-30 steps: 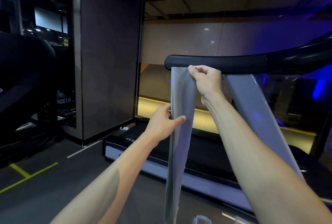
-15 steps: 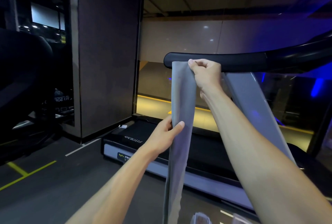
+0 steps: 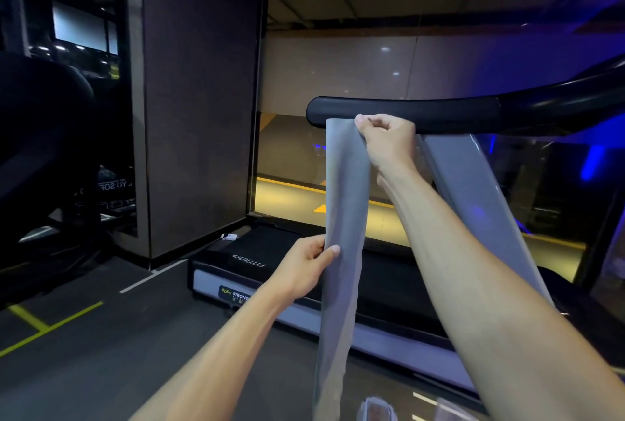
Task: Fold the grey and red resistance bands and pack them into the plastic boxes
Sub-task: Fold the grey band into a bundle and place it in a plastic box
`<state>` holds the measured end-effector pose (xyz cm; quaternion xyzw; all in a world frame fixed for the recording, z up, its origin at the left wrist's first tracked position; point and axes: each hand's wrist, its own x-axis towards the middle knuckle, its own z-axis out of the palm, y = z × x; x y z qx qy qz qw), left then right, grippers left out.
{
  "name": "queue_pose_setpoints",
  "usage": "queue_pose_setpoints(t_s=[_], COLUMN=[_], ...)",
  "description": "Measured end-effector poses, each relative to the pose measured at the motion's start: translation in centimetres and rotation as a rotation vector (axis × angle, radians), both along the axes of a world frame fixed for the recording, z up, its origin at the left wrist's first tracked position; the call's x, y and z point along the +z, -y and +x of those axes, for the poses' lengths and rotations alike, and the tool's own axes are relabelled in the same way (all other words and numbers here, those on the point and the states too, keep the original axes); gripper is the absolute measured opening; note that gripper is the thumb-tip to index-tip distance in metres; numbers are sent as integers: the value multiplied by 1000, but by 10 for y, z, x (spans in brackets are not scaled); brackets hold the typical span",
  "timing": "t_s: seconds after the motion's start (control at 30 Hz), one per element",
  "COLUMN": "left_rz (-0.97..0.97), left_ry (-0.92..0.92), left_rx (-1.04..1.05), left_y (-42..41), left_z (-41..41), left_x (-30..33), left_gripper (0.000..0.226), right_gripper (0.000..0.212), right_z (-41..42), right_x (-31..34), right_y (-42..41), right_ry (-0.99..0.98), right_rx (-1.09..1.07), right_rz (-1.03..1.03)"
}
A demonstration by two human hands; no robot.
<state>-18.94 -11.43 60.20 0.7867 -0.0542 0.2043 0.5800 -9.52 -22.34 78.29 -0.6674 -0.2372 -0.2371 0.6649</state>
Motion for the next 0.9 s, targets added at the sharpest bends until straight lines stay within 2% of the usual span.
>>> queue_pose_setpoints(t_s=[0.47,0.63,0.7,0.8,0.9], left_rz=[224,369,426,344,122], left_ry=[-103,-73,-44,-98,-188], left_rx=[31,86,147,187,167], left_y=[-23,-24,-25,-23,-19], left_z=[16,15,17,18,19], left_x=[-10,-14,-16,-14,-12], left_gripper=[21,16,25,22,21], right_gripper=[18,19,18,16,14], right_z=[16,18,18,18,15], right_x=[-4,-8,-10,-12,-14], right_y=[12,12,13,15,19], right_ry=[-3,0,-8,-19,-27], right_rx=[133,136,139,157,183], right_rz=[36,42,37,31,39])
